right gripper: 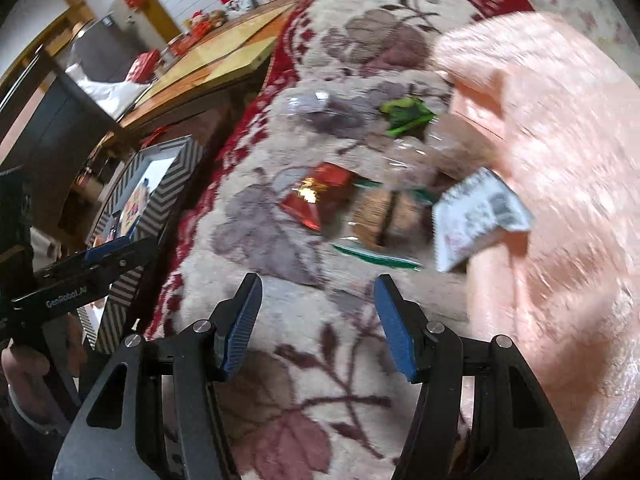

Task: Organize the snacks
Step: 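Move both open grippers from the tray back over the blanket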

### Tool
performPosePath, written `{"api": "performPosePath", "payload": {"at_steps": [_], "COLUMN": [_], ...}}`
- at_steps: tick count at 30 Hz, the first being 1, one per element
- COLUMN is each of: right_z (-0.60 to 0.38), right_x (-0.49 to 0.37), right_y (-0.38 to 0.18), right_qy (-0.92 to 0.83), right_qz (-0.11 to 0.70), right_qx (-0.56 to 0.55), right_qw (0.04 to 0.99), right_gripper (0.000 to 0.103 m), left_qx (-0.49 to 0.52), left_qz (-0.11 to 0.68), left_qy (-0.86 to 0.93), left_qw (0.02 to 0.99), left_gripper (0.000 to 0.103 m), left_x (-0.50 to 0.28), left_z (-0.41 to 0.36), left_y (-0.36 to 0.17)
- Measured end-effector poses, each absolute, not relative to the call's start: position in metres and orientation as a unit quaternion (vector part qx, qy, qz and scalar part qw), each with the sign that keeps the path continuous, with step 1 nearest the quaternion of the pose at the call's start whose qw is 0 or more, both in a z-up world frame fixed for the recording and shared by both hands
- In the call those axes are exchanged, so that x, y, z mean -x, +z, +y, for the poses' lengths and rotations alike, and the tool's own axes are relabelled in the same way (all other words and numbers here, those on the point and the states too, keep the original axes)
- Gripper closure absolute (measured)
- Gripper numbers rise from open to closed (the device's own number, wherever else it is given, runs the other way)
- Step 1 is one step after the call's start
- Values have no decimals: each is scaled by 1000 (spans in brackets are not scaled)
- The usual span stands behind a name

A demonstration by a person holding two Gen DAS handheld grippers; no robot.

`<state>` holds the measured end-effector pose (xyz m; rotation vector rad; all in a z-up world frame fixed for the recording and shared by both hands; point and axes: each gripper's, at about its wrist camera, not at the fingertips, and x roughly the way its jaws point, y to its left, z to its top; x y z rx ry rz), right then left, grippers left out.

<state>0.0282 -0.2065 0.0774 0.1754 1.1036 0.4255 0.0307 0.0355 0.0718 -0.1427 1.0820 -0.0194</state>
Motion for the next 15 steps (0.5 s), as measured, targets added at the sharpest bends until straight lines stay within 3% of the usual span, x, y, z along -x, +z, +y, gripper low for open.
{"api": "performPosePath", "payload": {"at_steps": [15], "right_z": [-232], "right_x": [-37], "right_y": [66], "right_qy": [183], "right_qz": [524], "right_qx": [-103], "right_qw": [825], "right_gripper": [45], "left_qx": [45], "left_qz": [532], "left_qy": [-109], "left_qw": [839], "left_gripper": [27], "left_x": [-89], "left_z": [-37], "left_y": [59]}}
